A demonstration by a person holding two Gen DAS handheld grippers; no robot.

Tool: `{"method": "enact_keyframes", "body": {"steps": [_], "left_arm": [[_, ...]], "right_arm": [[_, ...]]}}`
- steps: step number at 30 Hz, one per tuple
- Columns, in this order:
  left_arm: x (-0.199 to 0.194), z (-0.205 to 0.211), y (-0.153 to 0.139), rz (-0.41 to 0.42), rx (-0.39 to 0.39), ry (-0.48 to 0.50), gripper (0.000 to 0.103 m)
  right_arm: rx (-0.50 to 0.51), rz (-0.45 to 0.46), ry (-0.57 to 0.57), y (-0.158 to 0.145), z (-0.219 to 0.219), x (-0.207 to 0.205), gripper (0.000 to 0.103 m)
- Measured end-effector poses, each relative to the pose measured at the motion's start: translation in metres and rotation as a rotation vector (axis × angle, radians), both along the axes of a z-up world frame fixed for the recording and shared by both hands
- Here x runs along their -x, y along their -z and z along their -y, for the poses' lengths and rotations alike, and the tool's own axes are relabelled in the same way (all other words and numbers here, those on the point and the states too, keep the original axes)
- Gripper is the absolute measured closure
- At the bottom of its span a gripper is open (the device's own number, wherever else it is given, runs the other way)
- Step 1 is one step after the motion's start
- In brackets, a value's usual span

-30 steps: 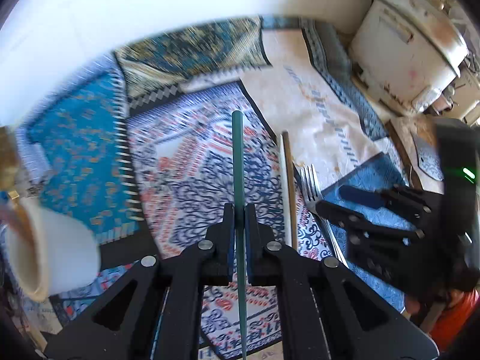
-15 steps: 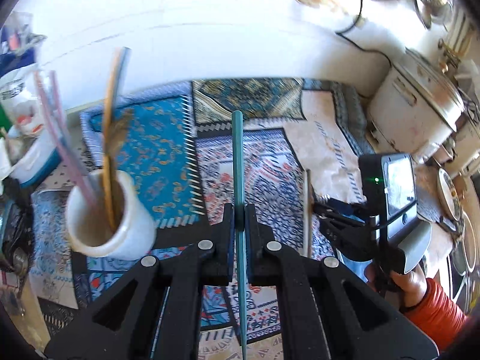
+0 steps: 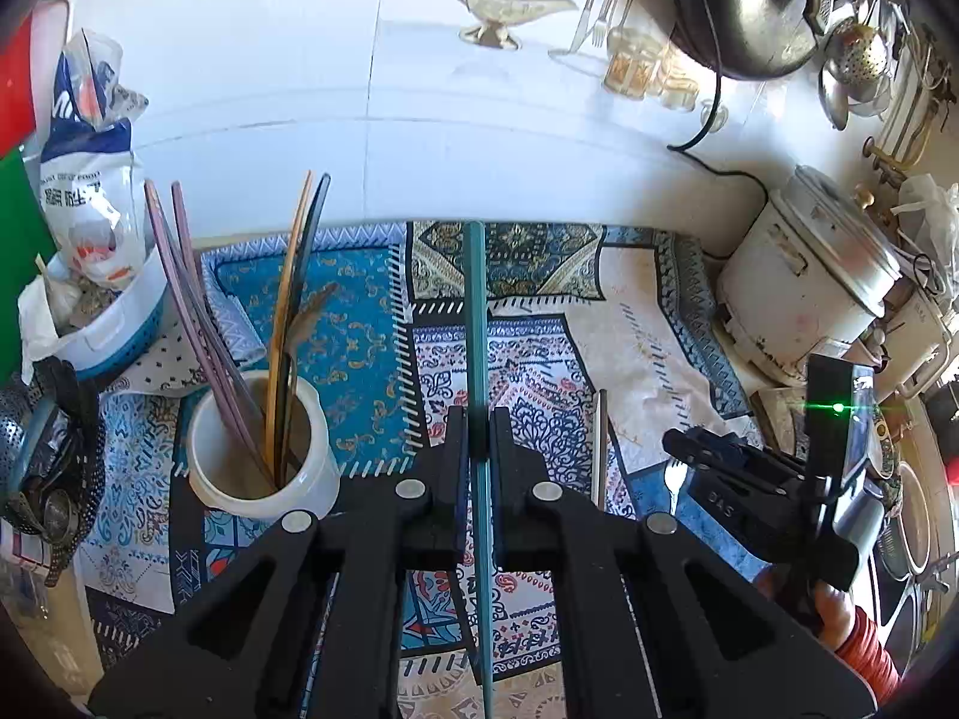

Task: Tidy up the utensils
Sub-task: 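Lift the green chopstick with the left tool while the right lifts the fork, then carry the green chopstick with the left tool while the right carries the fork to the cup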

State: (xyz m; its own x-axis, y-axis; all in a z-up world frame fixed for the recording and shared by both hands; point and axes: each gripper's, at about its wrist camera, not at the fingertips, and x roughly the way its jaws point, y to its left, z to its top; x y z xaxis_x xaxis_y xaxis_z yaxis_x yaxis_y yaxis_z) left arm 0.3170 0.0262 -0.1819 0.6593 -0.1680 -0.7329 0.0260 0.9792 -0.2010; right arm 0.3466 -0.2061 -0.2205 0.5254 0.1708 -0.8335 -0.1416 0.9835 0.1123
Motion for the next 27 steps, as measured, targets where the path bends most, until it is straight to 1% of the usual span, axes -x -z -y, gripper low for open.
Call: {"method": "enact_keyframes", "body": {"steps": [8, 16, 20, 27], "left_arm": [[0.009, -0.001, -0.024, 0.068, -0.023, -0.001, 0.098], [0.016, -0.016, -0.045, 0.124, -0.022, -0.019, 0.098], [0.017, -0.028, -0.056, 0.155, -0.026, -0.037, 0.098], [0.016, -0.058, -0.078, 0.225, -0.044, -0.089, 0.098]], "right_arm": [[-0.028, 0.096, 0.016, -0.039, 0.003, 0.023, 0.082], [-0.048, 0.167, 0.01, -0.073, -0.007, 0.027, 0.082], [-0.059, 0.207, -0.011, -0.093, -0.019, 0.027, 0.082], [-0.087, 0.278, -0.081, -0.127, -0.054, 0.031, 0.082]]}}
